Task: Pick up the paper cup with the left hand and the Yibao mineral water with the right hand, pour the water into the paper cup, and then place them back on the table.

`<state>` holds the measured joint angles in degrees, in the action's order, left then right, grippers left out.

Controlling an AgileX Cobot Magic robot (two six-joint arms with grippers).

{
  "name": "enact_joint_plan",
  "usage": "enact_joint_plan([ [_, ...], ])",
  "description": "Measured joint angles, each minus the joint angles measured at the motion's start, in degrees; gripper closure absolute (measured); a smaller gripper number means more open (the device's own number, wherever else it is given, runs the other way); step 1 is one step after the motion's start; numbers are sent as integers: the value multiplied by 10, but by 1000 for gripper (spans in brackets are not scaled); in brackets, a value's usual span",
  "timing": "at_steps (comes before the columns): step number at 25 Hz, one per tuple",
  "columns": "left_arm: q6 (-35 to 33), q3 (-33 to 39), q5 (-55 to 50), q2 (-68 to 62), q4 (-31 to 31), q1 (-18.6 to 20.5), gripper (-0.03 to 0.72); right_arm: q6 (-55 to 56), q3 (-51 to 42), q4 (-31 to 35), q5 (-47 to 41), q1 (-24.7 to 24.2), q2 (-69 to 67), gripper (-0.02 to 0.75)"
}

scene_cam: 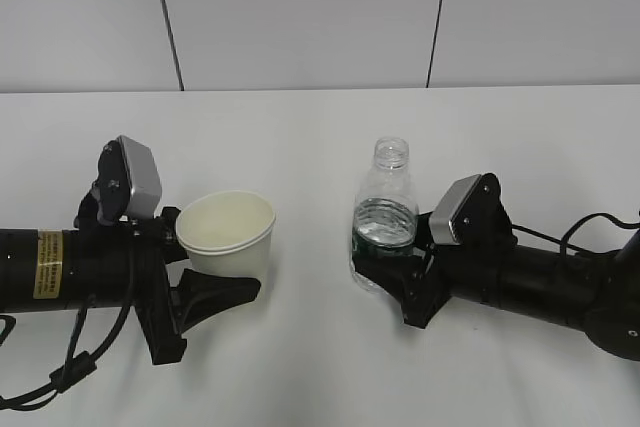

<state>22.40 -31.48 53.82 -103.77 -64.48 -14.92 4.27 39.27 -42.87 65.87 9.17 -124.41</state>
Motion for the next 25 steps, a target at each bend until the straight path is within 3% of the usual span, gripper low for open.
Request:
enact_joint_plan([
  [8, -4, 0, 1, 0, 0, -12, 254, 1, 0, 1, 0, 0, 0, 314],
  [21, -40, 0, 2, 0, 24, -105, 254, 1, -38, 2, -14, 0, 34, 321],
  [25, -50, 0, 2, 0, 47, -117, 254, 1, -58, 2, -15, 0, 56, 323],
])
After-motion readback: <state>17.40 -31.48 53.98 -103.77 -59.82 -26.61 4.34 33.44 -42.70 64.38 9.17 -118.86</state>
